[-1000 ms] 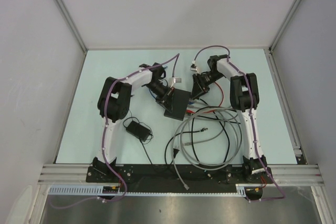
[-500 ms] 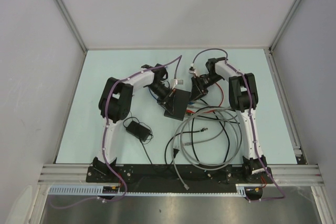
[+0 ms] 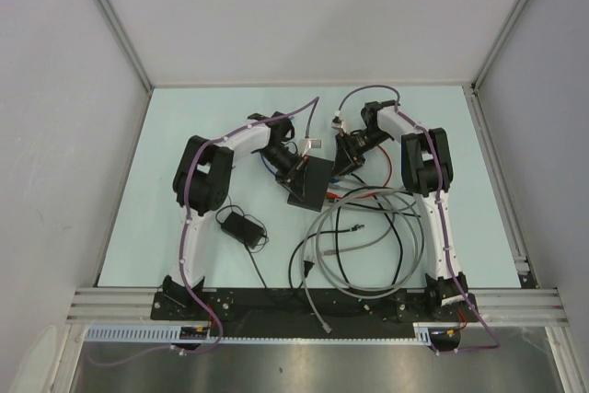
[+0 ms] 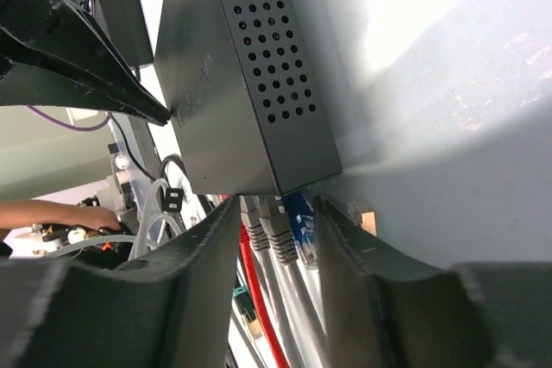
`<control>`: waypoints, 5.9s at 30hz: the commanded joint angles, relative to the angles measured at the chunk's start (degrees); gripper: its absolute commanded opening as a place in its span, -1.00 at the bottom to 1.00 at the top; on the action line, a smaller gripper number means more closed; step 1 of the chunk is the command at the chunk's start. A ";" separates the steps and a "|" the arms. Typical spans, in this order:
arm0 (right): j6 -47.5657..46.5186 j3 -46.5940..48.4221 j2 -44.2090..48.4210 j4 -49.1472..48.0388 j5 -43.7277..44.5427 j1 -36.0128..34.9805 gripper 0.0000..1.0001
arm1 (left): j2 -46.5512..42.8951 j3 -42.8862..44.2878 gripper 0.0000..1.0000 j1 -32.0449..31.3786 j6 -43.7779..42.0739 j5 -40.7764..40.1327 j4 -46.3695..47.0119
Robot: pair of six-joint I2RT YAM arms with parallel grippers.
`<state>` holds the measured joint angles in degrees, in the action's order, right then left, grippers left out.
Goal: Pull the plug from the switch port
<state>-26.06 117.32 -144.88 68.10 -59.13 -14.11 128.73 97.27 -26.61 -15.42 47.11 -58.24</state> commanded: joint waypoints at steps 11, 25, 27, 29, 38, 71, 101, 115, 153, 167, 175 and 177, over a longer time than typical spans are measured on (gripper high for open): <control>1.01 -1.12 -0.49 -4.46 0.77 -0.39 -0.38 | 1.09 -0.24 -1.00 -0.72 -1.89 -6.60 2.69; 0.57 -2.00 1.62 -3.50 10.17 0.31 -0.77 | 1.44 0.02 -1.00 -0.90 -1.98 -6.68 2.78; 0.93 -2.27 1.97 -3.49 12.80 0.40 -0.79 | 1.53 0.02 -1.00 -0.90 -1.98 -6.77 2.78; 1.45 -2.44 2.14 -3.85 14.91 0.48 -0.82 | 1.61 0.02 -1.00 -0.99 -1.81 -6.77 2.78; -8.29 1.68 0.48 5.96 -0.86 2.59 -0.83 | 1.62 0.02 -1.00 -1.16 -1.89 -7.03 2.60; -10.76 4.23 4.69 7.84 4.29 5.67 -1.00 | 1.44 -0.24 -1.00 -1.69 -2.42 -7.83 2.43; -2.68 16.28 5.83 -24.67 61.22 9.19 -0.85 | 2.06 1.16 -1.00 -1.78 -1.89 -6.68 2.08; 8.57 3.29 15.66 -21.68 15.94 11.03 0.23 | 1.62 0.46 -1.00 -1.78 -1.89 -6.86 1.99; -4.08 -10.09 4.43 -3.32 2.36 -0.66 -0.17 | 0.56 -1.03 -1.00 -1.78 -3.30 -8.97 1.81; 7.51 -12.90 5.22 -12.19 8.59 -0.74 -0.14 | 0.74 -1.21 -1.00 -2.04 -3.48 -8.97 1.81; 12.17 -13.08 5.22 -15.62 13.34 -0.74 -0.24 | 0.91 -1.47 -1.00 -2.22 -3.56 -9.23 1.72; 12.53 -12.90 5.13 -15.62 13.78 -0.74 -0.25 | 0.91 -1.21 -1.00 -2.30 -3.56 -9.23 1.64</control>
<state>-14.46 105.12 -139.11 62.52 -56.55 -14.79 129.10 96.36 -28.67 -15.73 44.07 -61.45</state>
